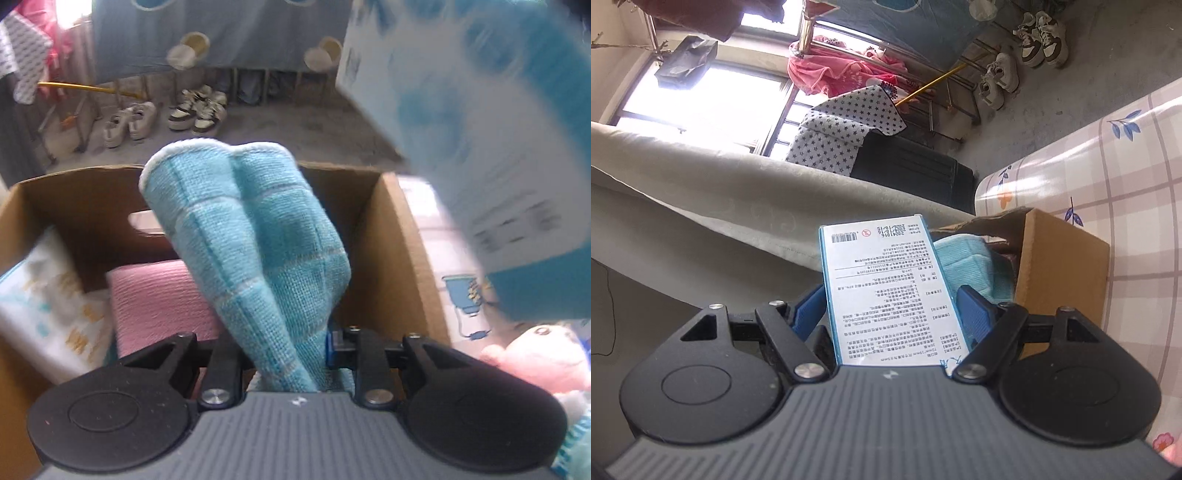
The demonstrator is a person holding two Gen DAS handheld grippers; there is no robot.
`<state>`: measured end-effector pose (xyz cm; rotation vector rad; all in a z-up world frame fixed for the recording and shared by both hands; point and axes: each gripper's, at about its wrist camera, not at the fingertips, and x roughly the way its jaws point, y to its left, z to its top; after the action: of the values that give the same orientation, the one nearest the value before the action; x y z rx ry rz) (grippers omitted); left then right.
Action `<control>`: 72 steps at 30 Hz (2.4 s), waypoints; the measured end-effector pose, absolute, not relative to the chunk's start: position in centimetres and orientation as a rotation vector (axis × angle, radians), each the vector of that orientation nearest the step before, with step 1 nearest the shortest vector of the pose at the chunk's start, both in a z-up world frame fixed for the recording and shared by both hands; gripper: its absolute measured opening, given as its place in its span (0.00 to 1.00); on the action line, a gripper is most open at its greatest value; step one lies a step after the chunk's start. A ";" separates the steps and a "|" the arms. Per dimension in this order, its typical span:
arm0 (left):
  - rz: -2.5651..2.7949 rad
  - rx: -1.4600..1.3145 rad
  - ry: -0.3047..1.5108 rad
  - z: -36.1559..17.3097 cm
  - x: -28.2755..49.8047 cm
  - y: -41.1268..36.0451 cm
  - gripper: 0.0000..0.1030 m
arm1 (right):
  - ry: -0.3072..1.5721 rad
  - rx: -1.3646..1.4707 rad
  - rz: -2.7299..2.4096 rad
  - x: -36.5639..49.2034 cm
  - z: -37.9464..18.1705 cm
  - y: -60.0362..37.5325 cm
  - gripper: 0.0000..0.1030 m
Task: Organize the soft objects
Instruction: 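Lower the teal towel into the cardboard box and open the left tool, then lower the medicine box into the cardboard box and open the right tool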
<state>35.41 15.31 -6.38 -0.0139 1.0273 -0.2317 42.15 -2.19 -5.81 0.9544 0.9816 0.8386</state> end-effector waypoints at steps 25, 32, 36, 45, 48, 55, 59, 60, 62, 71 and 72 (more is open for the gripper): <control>-0.087 -0.404 0.972 -4.7 36.2 21.2 0.44 | 0.973 0.979 0.851 41.1 -6.3 -4.1 0.75; -0.067 -0.392 1.093 -8.6 39.6 20.3 0.31 | 0.977 0.989 0.851 41.1 -6.7 -4.5 0.75; -0.095 -0.358 1.111 -9.2 40.2 19.9 0.34 | 0.984 0.999 0.854 41.0 -7.1 -4.7 0.75; -0.082 -0.381 1.066 -6.6 37.7 20.4 0.69 | 0.987 1.042 0.846 40.3 -7.1 -5.3 0.75; -0.062 -0.399 1.021 -4.1 35.7 21.2 0.72 | 0.975 1.050 0.855 39.4 -5.9 -5.2 0.75; 0.039 -0.454 0.856 3.2 28.1 25.4 0.81 | 0.962 1.016 0.855 36.4 -1.1 -3.1 0.75; 0.177 -0.447 0.778 6.7 24.0 27.7 0.84 | 1.050 0.926 0.814 35.0 0.0 1.1 0.75; 0.207 -0.444 0.767 7.0 23.2 28.3 0.84 | 1.081 0.905 0.808 34.9 -0.2 2.4 0.75; 0.272 -0.445 0.756 7.4 21.6 29.5 0.84 | 1.142 0.857 0.796 34.9 -1.0 5.3 0.75; 0.385 -0.481 0.762 6.5 17.1 35.7 0.84 | 1.411 0.585 0.666 35.1 -8.9 19.0 0.75; 0.391 -0.480 0.761 6.3 17.0 36.1 0.84 | 1.429 0.563 0.649 35.2 -9.7 20.2 0.75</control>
<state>16.97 36.13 6.34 -0.4802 0.7606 0.3915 35.23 20.18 -9.72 0.5630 1.4287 0.6491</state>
